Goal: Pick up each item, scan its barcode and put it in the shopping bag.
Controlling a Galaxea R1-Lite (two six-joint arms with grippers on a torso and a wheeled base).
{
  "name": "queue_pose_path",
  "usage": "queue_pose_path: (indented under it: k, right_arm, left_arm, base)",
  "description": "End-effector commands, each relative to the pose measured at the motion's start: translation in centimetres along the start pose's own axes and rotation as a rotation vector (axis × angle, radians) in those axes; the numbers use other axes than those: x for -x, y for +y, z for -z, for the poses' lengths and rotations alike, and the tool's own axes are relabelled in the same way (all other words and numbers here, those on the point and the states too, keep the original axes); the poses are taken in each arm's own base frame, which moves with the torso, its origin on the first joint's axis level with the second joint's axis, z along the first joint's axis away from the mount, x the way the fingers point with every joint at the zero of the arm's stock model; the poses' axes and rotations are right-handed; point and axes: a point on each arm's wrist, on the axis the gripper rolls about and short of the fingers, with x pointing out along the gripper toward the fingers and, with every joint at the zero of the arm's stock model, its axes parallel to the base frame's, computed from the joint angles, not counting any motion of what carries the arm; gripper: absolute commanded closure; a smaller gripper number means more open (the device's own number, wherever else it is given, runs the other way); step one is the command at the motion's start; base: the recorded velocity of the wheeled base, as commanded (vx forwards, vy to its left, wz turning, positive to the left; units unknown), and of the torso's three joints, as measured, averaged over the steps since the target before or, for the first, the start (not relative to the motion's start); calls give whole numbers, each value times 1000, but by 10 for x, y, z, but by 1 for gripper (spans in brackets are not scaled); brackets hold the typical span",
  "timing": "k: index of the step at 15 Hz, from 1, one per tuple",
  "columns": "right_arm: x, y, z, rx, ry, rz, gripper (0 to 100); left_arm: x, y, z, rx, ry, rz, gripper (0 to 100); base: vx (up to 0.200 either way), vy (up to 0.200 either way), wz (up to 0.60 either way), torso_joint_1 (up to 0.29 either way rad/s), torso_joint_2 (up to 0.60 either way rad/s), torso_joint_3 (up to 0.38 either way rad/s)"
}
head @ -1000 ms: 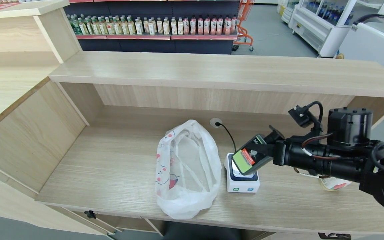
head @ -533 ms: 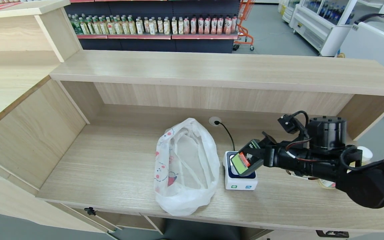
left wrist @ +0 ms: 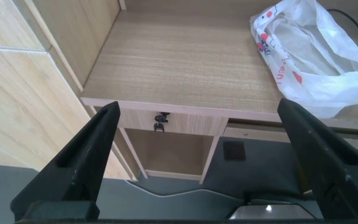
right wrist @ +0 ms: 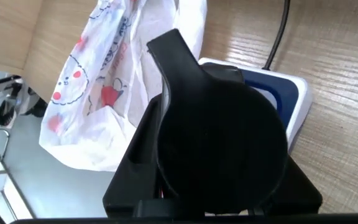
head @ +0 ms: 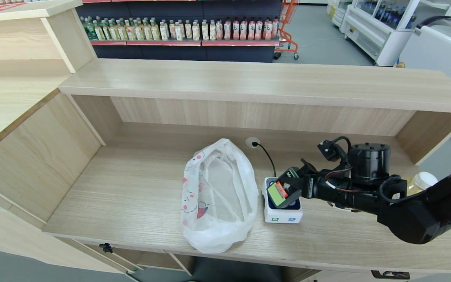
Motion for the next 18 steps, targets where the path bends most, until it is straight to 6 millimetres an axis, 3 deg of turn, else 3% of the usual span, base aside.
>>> queue_pose_path:
  k: [1,10,13,16,18]
  right_arm:
    - [-3,0,2,-1,8,-3,100]
    - [-1,2,-3,10,-17,-11,100]
    - [31,17,-27,80,-95,-23,100]
    - [76,20,-21,129,-111,25,100]
    - [88,17,-25,164,-136,54,100]
  left_arm:
    - [0,0,0,1,0,-1,0]
    - [0,0,0,1,0,-1,0]
    - [0,0,0,1,0,1,0]
    - [0,0,0,1,0,1,0]
    - [0,0,0,-2,0,1,0]
  base:
    - [0,0,0,0,0,0]
    - [0,0,0,0,0,0]
    - [0,0,0,0,0,0]
    - [0,0,0,0,0,0]
    - [0,0,0,0,0,0]
